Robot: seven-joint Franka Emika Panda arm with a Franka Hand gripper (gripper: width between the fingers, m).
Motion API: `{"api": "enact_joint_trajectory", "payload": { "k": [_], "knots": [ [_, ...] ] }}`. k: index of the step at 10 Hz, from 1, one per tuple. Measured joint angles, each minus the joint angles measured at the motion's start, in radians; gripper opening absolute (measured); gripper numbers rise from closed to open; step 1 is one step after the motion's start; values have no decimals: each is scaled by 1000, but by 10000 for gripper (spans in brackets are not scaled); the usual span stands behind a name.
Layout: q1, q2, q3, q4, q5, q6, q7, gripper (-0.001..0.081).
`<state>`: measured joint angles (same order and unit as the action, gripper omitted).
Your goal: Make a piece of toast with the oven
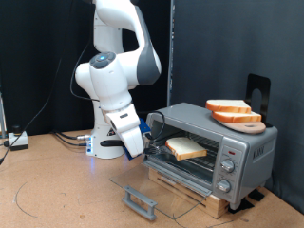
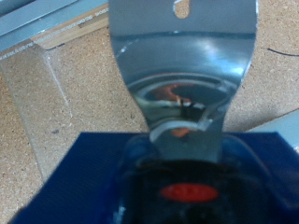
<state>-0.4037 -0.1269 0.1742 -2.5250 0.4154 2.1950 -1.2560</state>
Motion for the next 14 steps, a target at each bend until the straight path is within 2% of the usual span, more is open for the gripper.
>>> {"api": "enact_joint_trajectory", "payload": {
  "k": [4,6,10,12,14],
  "knots": [
    [0,-1,0,-3,1,-10,2,397],
    [0,-17,-18,17,59,-76,-44,397],
    [1,-114,-56,63,150,-261,-151,397],
    [2,-171,-58,72,178,-322,-171,397],
    [3,-232,-56,67,186,-343,-171,397]
  ]
}}
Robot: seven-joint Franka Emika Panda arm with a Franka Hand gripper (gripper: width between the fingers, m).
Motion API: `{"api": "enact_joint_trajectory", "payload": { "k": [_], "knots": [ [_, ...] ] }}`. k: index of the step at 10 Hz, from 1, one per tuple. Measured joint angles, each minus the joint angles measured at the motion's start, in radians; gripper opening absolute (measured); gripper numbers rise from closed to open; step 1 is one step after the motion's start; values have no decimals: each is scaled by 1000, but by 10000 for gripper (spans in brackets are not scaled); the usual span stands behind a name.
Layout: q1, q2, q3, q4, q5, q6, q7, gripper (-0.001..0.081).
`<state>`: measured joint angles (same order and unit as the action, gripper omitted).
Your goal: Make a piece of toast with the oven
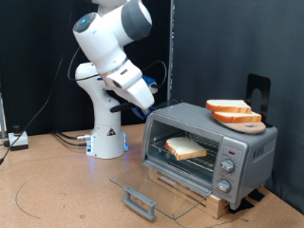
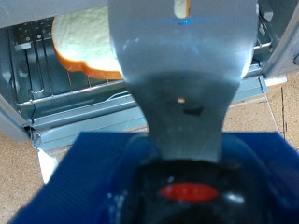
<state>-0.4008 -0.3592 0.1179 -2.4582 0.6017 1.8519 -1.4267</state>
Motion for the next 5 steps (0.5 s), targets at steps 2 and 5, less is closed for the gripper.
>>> {"api": "enact_joint_trajectory", "payload": {
  "k": [2,5],
  "knots": [
    [0,10,-2,1,16,-44,6,397],
    [37,2,8,2,107,-198,-13,397]
  ]
}}
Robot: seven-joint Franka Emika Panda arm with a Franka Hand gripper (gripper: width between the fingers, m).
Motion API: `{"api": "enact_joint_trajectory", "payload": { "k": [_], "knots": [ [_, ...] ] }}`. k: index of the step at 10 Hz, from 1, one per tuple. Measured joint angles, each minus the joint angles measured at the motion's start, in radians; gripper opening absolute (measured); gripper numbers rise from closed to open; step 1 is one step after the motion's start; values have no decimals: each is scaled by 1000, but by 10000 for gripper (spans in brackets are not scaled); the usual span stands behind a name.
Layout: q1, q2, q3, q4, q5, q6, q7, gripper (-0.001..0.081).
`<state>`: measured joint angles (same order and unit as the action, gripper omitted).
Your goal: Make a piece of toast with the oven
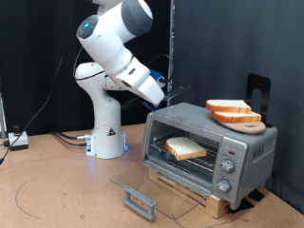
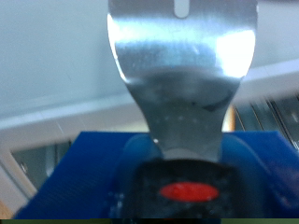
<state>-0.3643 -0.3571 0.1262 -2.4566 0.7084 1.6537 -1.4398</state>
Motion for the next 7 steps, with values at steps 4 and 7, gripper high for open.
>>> {"api": "enact_joint_trajectory", "payload": {
  "k": [4,7],
  "knots": [
    [66,-75,62,-44,10,-41,-34,397],
    [106,-153,117,-92,93,-39,-1,397]
  ]
}}
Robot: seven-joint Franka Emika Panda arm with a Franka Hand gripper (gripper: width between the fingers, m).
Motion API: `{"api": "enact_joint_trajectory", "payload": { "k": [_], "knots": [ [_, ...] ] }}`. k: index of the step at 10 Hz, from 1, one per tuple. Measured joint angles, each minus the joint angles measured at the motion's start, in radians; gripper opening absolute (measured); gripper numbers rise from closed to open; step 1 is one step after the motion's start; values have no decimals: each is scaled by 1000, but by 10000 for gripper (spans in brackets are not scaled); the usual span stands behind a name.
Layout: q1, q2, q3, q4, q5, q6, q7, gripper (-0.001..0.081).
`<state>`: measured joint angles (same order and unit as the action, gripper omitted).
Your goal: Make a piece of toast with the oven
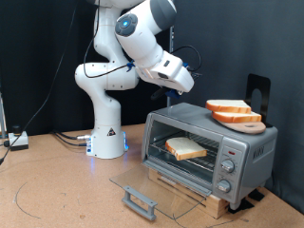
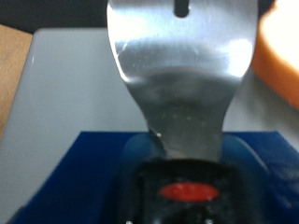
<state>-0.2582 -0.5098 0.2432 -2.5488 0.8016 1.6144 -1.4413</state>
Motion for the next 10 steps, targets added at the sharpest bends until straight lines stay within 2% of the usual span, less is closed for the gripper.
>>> {"api": "enact_joint_trajectory", "payload": {
  "k": [2,5,7,10],
  "knots": [
    [20,-55,49,-32,45,19,56,397],
    [23,-125,144,-103,51,141,177,397],
    [24,-139,164,-137,53,163,190,397],
    [27,-139,164,-156,55,144,165,397]
  ]
}}
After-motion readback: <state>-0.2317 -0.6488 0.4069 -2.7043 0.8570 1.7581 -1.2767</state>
